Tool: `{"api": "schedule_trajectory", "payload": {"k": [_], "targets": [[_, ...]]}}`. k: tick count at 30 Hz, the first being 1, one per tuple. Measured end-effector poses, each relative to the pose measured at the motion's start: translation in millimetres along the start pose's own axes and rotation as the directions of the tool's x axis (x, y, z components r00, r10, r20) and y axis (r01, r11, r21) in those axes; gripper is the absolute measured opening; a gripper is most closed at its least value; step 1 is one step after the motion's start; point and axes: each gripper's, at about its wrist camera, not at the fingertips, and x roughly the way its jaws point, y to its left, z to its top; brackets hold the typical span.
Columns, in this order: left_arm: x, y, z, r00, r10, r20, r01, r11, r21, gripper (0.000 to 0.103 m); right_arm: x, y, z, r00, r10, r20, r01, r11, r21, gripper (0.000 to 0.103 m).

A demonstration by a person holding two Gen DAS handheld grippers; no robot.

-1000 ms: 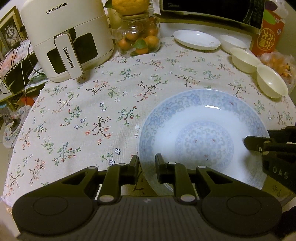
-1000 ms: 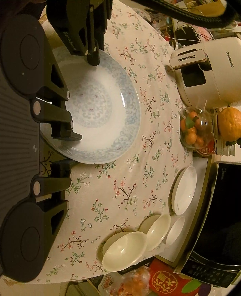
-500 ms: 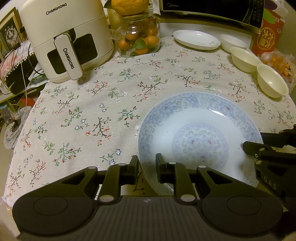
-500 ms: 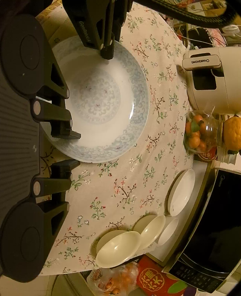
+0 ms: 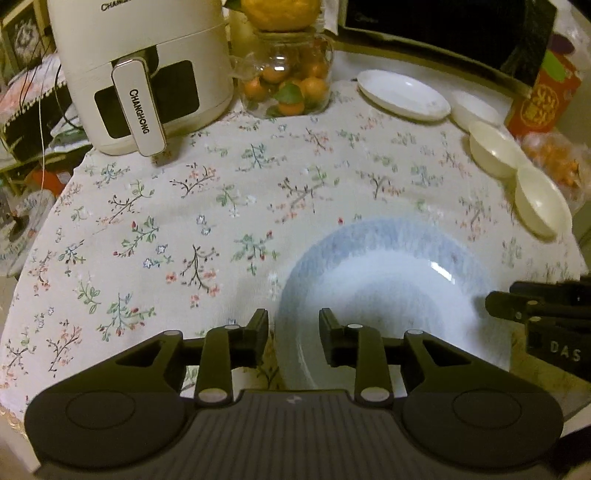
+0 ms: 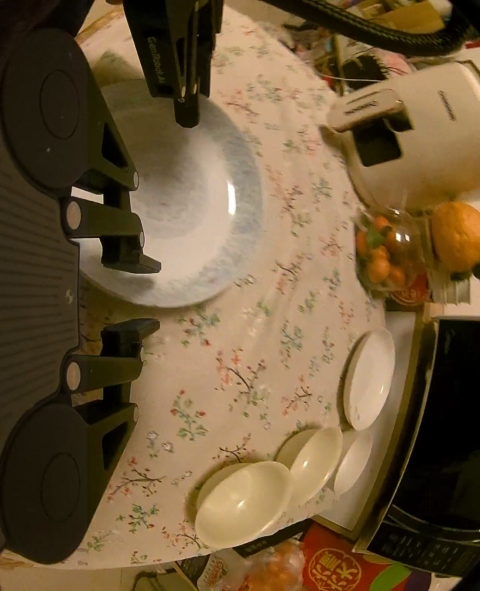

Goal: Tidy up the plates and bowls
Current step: 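Move both open grippers to the plain white plate by the microwave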

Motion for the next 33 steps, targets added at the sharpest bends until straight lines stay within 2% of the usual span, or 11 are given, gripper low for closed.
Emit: {"api": "schedule_trajectory", "payload": {"k": [7,12,18,24,27,33], "targets": [[4.3,-5.2,35.6,1.000,-0.027,0.014,0.028,0.996,-0.079,0.038,2.1,-40.7,26.0,0.996,0.087,-0.003,-0.085,0.982,0.171,0.029],[11.5,-25.5,68.8,0.997,-0.046,0.063,0.052,0.995,-0.088,0.046,6.8,-74.0,53.4,0.995,0.089,0.036,-0.095,0.958,0.270,0.033],[32.9,-38.0,114.2,0.990,-0.036,0.135,0.048,0.995,-0.086,0.048,17.9,-109.5,86.6,0.990,0.124,0.075,-0.143,0.908,0.394,0.036],[65.9,-41.5,153.6,0.986,-0.063,0.155,0.089,0.982,-0.167,0.050,44.9,-125.3,119.2,0.982,0.166,0.092,-0.190,0.877,0.442,0.036],[84.9,-46.5,172.6,0.983,-0.084,0.161,0.117,0.972,-0.206,0.051,57.9,-135.9,136.6,0.976,0.189,0.111,-0.219,0.850,0.479,0.036],[125.9,-46.9,202.4,0.980,-0.092,0.175,0.138,0.953,-0.271,0.051,85.0,-160.5,167.3,0.961,0.211,0.177,-0.276,0.770,0.575,0.036]]}}
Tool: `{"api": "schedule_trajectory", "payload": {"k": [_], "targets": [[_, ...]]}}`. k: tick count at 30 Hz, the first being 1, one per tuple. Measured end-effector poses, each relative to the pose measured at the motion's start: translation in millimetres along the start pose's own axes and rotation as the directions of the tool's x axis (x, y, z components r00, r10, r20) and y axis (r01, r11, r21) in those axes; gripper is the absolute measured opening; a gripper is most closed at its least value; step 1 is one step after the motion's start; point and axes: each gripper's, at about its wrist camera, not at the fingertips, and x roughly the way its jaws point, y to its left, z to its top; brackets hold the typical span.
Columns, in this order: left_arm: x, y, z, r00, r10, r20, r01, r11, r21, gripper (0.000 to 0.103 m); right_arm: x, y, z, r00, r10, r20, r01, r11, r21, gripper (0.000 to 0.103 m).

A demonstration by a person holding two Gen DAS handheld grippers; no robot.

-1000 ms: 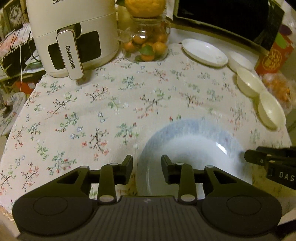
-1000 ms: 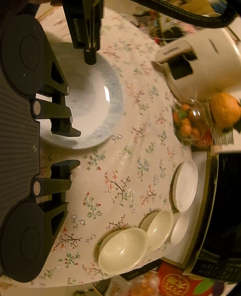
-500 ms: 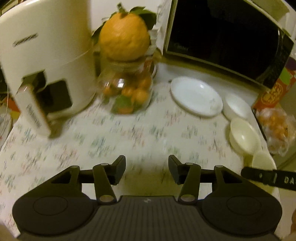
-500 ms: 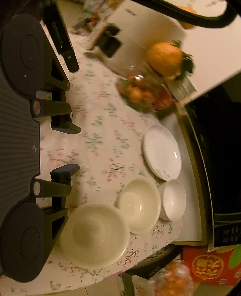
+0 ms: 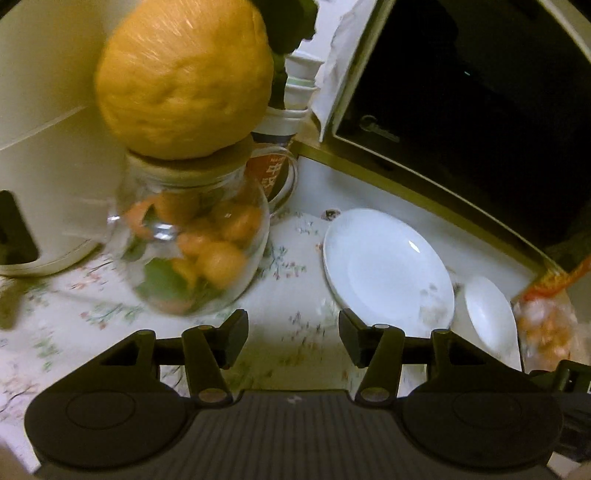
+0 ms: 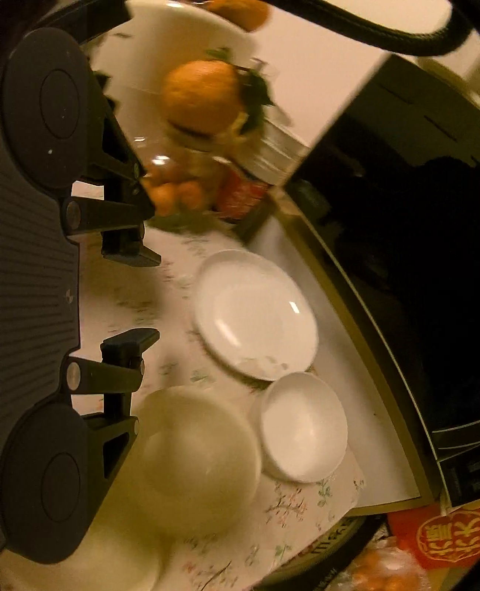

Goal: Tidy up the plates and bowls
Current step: 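Move both open grippers to the plain white plate by the microwave, then close both grippers on the rim of the plain white plate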

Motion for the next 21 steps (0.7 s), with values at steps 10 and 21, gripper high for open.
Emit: {"api": "schedule_trajectory", "payload": {"k": [10,21], "targets": [[49.4,-16.4,14.0,0.996,-0.085,-0.024,0.084,0.996,-0.043,0.051,50.3,-0.4,33.0,0.997,-0.059,0.040,0.057,0.997,0.054,0.037],[86.0,-16.1,11.6,0.995,-0.084,-0.047,0.082,0.995,-0.050,0.046,77.4,-3.7,39.0,0.984,-0.174,0.030,0.172,0.983,0.068,0.034]]}}
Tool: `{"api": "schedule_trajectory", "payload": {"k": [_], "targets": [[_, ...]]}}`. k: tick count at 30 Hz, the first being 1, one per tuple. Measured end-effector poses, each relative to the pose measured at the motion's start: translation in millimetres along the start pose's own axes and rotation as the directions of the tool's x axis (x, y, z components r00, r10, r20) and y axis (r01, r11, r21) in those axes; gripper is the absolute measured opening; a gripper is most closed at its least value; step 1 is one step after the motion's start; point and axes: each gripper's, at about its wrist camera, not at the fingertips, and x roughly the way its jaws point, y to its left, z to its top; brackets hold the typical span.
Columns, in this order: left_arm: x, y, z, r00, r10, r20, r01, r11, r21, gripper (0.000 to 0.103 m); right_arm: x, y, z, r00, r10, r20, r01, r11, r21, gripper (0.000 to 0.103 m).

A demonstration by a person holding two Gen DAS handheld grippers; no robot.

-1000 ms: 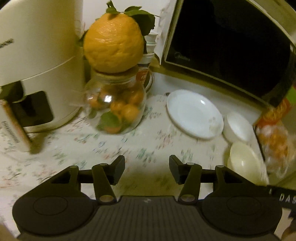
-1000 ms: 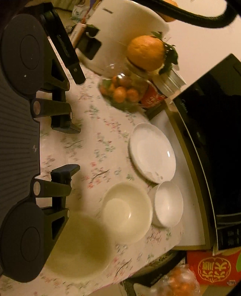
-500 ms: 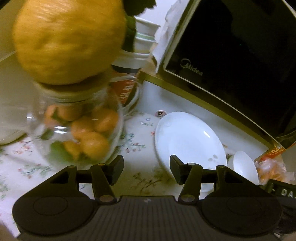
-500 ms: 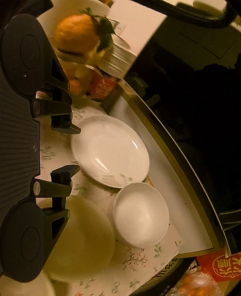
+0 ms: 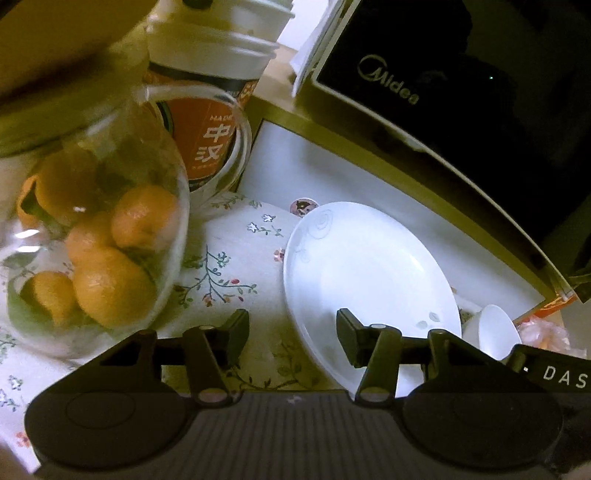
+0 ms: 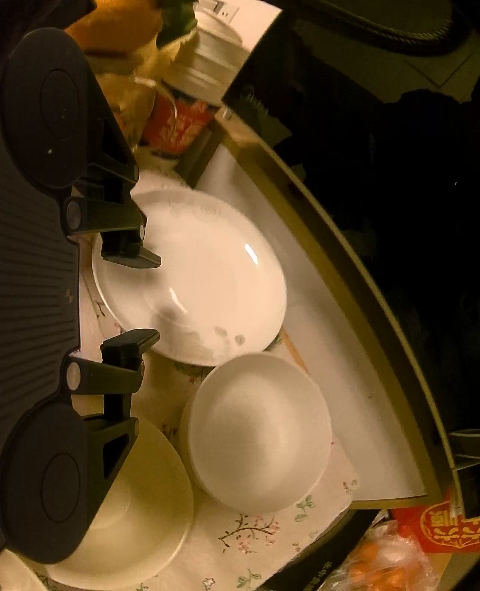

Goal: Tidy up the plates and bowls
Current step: 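Close both grippers on the rim of the plain white plate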

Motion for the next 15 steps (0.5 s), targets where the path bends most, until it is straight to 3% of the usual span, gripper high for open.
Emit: {"api": "schedule_trajectory", "payload": {"k": [5,10,15], "targets": [[9.1,-4.4,-0.8,1.000,-0.004,0.010,0.004,1.000,0.017,0.041,10.2,3.7,0.9,1.000,-0.007,0.008,0.007,1.000,-0.001,0.033],[16.5,-8.5,-1.5,1.000,-0.019,0.015,0.019,0.999,0.036,0.030,21.1,0.5,-0.7,1.000,-0.023,0.002,0.023,1.000,0.006,0.017],[23.0,-5.6,0.5,1.000,-0.029,0.011,0.028,0.999,0.015,0.020,17.5,-0.6,-0.3,1.000,-0.012,-0.005,0.012,0.999,0.035,0.020]]}}
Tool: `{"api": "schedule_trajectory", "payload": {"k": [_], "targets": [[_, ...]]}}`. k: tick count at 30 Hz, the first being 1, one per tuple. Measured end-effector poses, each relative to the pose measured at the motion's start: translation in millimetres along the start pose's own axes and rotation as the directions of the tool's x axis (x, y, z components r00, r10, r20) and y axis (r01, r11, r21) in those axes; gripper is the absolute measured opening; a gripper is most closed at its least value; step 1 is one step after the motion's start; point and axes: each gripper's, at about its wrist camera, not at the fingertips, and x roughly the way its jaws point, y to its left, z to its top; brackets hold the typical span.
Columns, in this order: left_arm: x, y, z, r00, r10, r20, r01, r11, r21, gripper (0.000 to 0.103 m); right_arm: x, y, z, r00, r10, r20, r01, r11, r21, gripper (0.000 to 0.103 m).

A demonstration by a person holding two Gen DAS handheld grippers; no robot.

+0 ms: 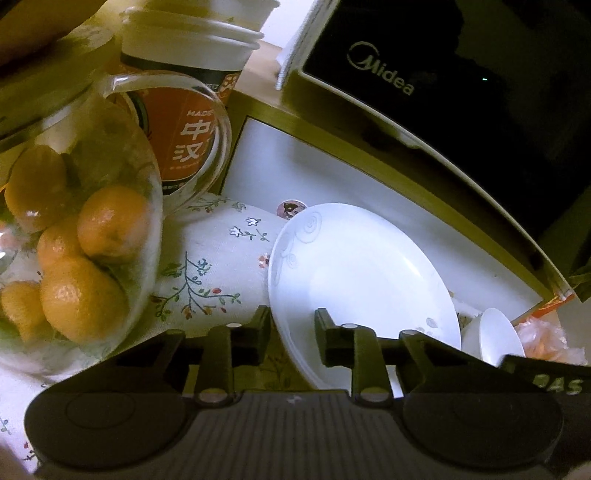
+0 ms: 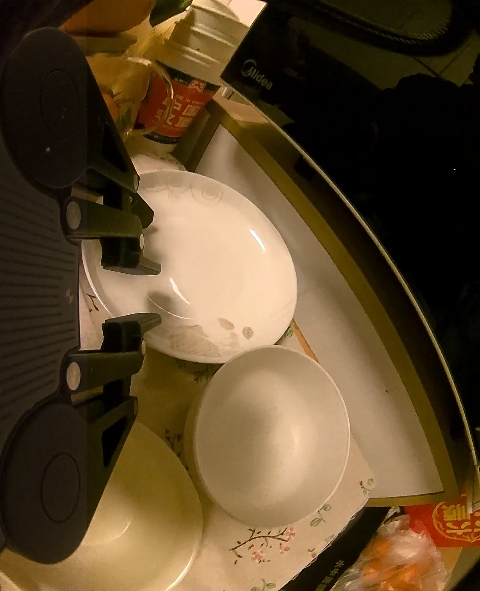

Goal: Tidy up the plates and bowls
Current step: 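Close both grippers on the rim of the plain white plate, then carry the white plate with both grippers and lower it onto the blue plates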

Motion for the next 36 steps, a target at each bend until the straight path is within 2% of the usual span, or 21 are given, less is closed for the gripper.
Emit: {"api": "schedule_trajectory", "payload": {"k": [2,4,8,12,14,20,22,25,28,32,36], "targets": [[0.9,1.3,0.6,1.000,-0.002,0.001,0.002,1.000,-0.002,0.018,-4.2,-0.3,3.0,1.000,0.012,0.003,-0.012,1.000,0.018,0.030],[2.5,2.8,2.1,1.000,-0.004,0.000,0.004,1.000,-0.004,0.017,-5.5,1.4,4.7,1.000,0.009,0.003,-0.009,1.000,0.004,0.030],[-0.9,1.3,0.2,1.000,-0.011,-0.002,0.011,1.000,-0.012,0.017,-3.7,0.7,4.0,1.000,0.001,-0.017,-0.001,1.000,-0.003,0.023],[0.5,1.5,1.0,1.000,-0.014,-0.006,0.014,1.000,-0.018,0.017,-8.0,-1.4,7.1,1.000,-0.004,-0.013,0.004,0.999,0.032,0.025],[0.5,3.5,2.4,1.000,-0.012,-0.007,0.012,1.000,-0.022,0.016,-12.7,-3.6,10.7,1.000,-0.001,-0.013,0.002,0.998,0.055,0.030],[-0.5,6.4,2.7,1.000,-0.009,-0.006,0.009,1.000,-0.021,0.014,-8.2,-8.6,9.4,0.998,-0.061,-0.027,0.062,0.997,0.051,0.030],[-0.1,5.9,2.9,1.000,-0.010,-0.005,0.010,1.000,-0.018,0.014,-0.2,-13.2,6.3,0.997,-0.065,-0.032,0.067,0.996,0.065,0.026],[-0.5,5.4,2.7,1.000,-0.007,-0.001,0.007,1.000,-0.006,0.012,7.2,-16.8,2.5,1.000,-0.029,-0.013,0.030,0.995,0.090,0.028],[-3.7,2.8,4.1,1.000,0.000,-0.001,0.000,1.000,-0.004,0.011,10.3,-14.0,-2.2,0.998,-0.064,0.009,0.063,0.997,0.054,0.013],[-15.9,-4.2,6.6,1.000,0.002,0.016,-0.003,1.000,0.030,0.011,3.5,-16.1,1.1,0.998,-0.051,0.023,0.049,0.997,0.055,0.012],[-28.2,-4.9,5.6,1.000,-0.002,0.012,0.001,1.000,0.024,0.011,-7.6,-17.5,1.8,0.999,-0.032,0.019,0.031,0.998,0.056,0.012]]}}
